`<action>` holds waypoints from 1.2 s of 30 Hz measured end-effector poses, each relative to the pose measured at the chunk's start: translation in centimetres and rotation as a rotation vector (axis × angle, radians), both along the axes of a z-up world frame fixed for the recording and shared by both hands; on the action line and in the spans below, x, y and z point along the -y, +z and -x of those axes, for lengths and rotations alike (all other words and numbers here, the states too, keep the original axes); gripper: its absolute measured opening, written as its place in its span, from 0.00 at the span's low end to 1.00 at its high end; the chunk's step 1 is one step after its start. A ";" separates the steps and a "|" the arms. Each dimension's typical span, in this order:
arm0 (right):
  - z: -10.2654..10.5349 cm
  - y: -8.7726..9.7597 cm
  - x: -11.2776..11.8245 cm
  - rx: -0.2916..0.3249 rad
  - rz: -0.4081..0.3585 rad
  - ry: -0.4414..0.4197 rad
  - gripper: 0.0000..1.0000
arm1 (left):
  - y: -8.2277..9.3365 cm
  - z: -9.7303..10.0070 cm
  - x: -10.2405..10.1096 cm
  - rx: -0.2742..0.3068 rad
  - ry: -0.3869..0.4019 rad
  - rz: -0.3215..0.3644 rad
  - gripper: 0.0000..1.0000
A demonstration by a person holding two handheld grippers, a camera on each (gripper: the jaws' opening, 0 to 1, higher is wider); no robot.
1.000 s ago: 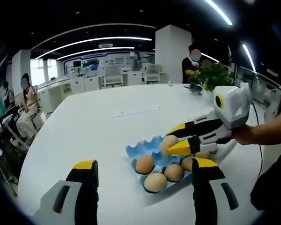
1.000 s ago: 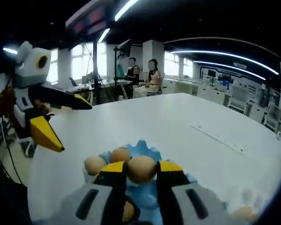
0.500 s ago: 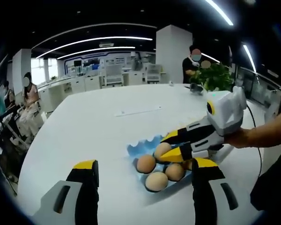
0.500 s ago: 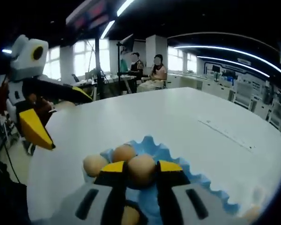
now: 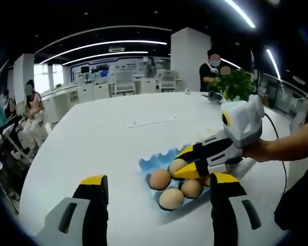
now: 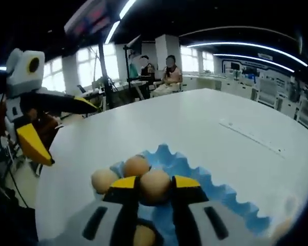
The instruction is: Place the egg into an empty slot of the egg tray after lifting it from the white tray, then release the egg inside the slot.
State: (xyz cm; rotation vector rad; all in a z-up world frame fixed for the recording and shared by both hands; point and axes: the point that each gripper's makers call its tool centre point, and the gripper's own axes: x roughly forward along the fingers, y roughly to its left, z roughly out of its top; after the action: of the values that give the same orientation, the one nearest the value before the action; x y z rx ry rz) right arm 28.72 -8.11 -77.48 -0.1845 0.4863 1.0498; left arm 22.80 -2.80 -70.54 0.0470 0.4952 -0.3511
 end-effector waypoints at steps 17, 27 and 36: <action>0.1 0.0 -0.1 -0.017 0.000 0.017 0.25 | 0.3 0.1 0.0 0.006 0.002 0.001 0.83; 0.4 0.2 0.2 -0.035 -0.008 0.020 0.28 | 0.4 0.1 0.0 0.011 0.002 -0.003 0.83; 1.0 2.3 2.7 -0.012 -0.062 -0.016 0.27 | 0.4 0.1 0.3 0.011 -0.005 0.000 0.82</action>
State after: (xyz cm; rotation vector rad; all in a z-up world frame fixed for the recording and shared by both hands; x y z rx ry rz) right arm 27.69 -10.83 -75.23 -0.1187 0.4648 1.0493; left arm 22.71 -3.10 -70.12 0.0501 0.4843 -0.3555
